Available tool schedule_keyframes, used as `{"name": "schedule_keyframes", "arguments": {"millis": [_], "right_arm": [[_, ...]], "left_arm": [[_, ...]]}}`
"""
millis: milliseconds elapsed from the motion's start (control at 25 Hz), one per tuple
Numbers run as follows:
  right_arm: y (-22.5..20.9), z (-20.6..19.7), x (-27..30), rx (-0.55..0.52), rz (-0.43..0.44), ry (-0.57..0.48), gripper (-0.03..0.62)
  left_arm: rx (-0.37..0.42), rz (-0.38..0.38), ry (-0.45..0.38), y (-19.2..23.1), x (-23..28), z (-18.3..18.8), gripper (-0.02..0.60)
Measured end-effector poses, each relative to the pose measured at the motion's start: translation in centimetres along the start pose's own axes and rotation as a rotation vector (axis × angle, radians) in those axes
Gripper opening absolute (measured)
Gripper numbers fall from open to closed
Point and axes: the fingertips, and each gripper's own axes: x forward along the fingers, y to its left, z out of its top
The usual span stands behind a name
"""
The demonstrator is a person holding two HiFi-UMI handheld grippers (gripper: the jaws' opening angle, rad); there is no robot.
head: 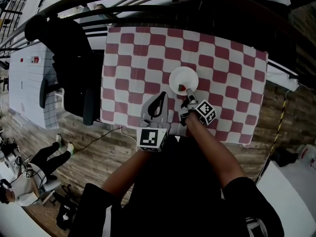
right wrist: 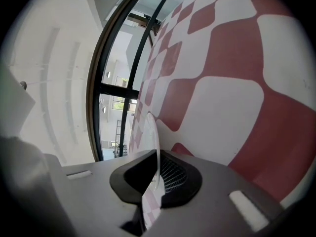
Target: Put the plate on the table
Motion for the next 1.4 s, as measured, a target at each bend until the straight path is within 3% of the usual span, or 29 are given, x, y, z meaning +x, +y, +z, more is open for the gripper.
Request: {"name": "schedule_keyframes", "arguments": {"millis": [200,520,920,1120,1400], "right_arm": [[-0.1,-0.1,-0.4,0.01,0.0,-0.001,0.019],[-0.4,-0.2,-0.4,0.07,-0.015,0.034,0.103],[-1.8,-1.4,-1.8,0.032,-0.14,0.072,0.15],[-1.4,-1.2,-2.2,0.034,-0.126,0.069,0.15],[1.1,-1.5,-4.1,-0.081,-0.064,0.068,0.138]], "left_arm": [[-0.008,0.011,0.024,0.0,-0.7,-1.6,0.009],[0.016,-0.009,0.016,-0.5,-0.5,-2.1,0.009],[0.02,-0.033,0.04,-1.5,-1.2,-2.4,0.009],[0.022,-0.038,0.039,-1.4,-1.4,-2.6,0.009],[-0.003,-0.053,0.016,-1.3,-2.0,-2.3,0.009]]}}
